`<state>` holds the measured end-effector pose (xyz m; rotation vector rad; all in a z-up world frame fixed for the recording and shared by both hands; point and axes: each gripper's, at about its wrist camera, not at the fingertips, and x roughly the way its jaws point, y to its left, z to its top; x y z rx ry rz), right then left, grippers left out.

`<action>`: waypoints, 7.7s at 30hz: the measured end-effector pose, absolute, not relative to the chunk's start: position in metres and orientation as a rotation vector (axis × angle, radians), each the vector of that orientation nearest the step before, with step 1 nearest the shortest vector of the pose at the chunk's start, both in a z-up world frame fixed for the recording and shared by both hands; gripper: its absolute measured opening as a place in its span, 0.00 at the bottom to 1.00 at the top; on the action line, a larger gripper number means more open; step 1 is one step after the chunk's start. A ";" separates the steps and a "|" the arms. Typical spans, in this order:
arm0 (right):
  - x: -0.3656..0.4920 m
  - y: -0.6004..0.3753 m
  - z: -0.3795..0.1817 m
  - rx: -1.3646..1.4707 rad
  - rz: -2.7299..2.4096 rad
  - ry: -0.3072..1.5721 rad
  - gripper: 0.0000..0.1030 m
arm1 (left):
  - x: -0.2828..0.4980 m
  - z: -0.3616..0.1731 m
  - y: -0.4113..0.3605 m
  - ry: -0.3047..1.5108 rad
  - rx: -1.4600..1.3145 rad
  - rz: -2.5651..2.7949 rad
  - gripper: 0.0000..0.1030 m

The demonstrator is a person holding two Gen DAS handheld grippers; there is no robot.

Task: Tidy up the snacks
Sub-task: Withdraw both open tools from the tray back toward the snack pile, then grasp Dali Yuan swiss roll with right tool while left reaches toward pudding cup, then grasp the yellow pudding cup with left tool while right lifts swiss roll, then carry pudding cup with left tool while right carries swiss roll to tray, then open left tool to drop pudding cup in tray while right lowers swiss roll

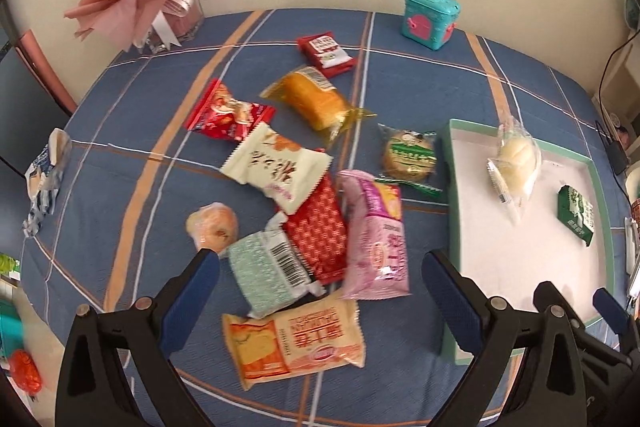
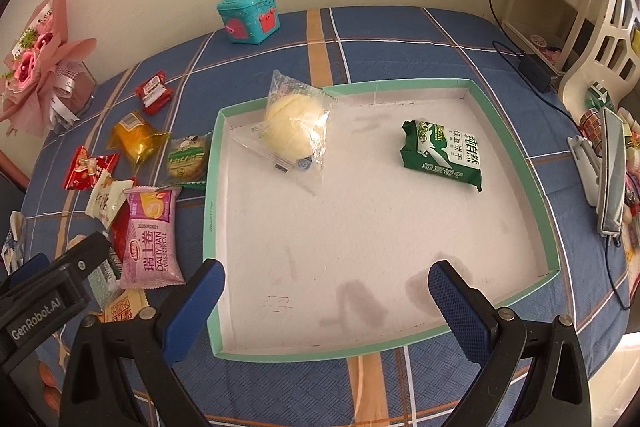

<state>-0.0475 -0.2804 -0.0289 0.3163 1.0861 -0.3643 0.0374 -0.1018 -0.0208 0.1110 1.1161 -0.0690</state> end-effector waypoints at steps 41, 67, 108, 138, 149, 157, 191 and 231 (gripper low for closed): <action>0.011 -0.101 -0.076 0.113 0.199 1.286 1.00 | 0.034 -0.072 0.049 1.277 -0.148 0.126 0.99; 0.020 -0.081 -0.107 0.057 0.101 1.330 0.92 | 0.031 -0.078 0.058 1.282 -0.198 0.107 0.99; -0.004 -0.174 -0.027 0.284 0.000 1.152 0.70 | 0.063 -0.068 0.037 1.235 -0.221 -0.008 0.87; 0.012 -0.196 -0.032 0.352 -0.049 1.145 0.70 | 0.104 -0.093 0.026 1.253 -0.234 -0.080 0.39; 0.009 -0.207 -0.026 0.397 -0.036 1.124 0.70 | 0.093 -0.044 0.024 1.185 -0.278 -0.032 0.39; 0.002 -0.252 -0.023 0.479 -0.143 1.100 0.70 | 0.091 -0.014 -0.044 1.165 -0.242 -0.142 0.39; -0.052 -0.424 -0.061 0.657 -0.614 1.166 0.70 | 0.045 -0.050 -0.290 1.184 0.193 -0.529 0.39; -0.042 -0.392 -0.039 0.533 -0.550 1.117 1.00 | 0.072 -0.022 -0.211 1.233 0.064 -0.315 0.65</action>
